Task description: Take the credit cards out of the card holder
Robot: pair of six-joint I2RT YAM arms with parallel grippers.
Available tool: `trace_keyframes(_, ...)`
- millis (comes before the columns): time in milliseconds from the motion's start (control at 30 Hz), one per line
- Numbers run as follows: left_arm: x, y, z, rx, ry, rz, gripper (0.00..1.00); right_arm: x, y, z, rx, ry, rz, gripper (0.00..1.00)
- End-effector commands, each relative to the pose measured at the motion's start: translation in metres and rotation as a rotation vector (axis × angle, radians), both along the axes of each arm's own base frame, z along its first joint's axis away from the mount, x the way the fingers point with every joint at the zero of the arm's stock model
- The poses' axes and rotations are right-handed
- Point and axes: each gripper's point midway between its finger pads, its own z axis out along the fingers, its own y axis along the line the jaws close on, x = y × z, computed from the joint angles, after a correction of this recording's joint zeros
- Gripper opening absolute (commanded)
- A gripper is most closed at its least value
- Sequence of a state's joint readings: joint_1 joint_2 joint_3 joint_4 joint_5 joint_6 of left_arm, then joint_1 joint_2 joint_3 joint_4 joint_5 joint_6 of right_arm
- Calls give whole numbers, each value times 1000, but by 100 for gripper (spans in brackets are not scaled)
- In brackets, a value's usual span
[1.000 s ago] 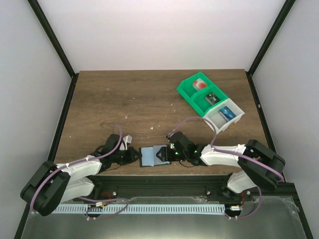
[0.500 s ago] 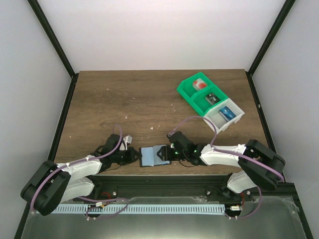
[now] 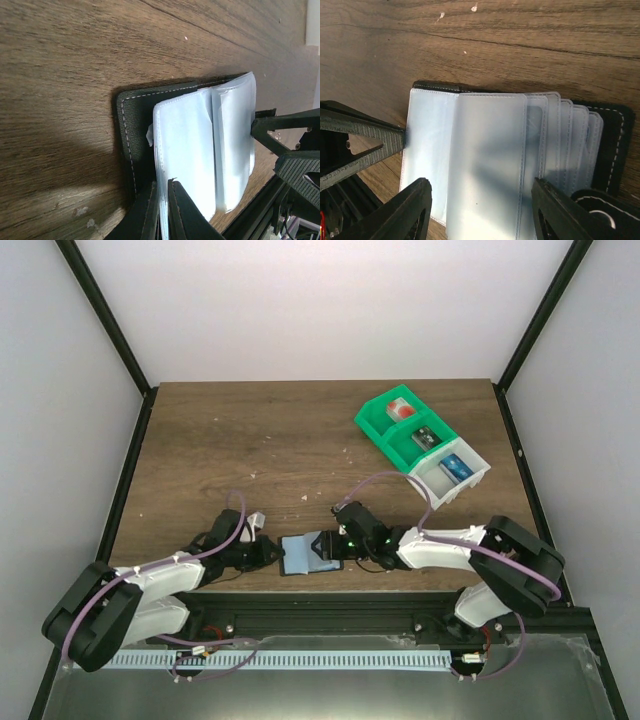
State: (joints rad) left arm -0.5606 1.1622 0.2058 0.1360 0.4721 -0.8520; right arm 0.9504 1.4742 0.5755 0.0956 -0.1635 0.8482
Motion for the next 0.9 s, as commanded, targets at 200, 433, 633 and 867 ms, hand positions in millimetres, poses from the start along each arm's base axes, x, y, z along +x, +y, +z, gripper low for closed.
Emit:
trace_keyframes(200, 3, -1, -1, -3, -12, -10, 9, -16, 17, 9, 139, 60, 67, 57)
trace_keyframes(433, 1, 0, -3, -3, -8, -8, 9, -19, 25, 22, 220, 52, 93, 57)
trace_keyframes(633, 1, 0, -4, -5, -12, -8, 9, -19, 28, 29, 245, 44, 99, 57)
trace_keyframes(867, 0, 0, -6, -3, -6, -8, 8, -18, 30, 35, 261, 31, 106, 57)
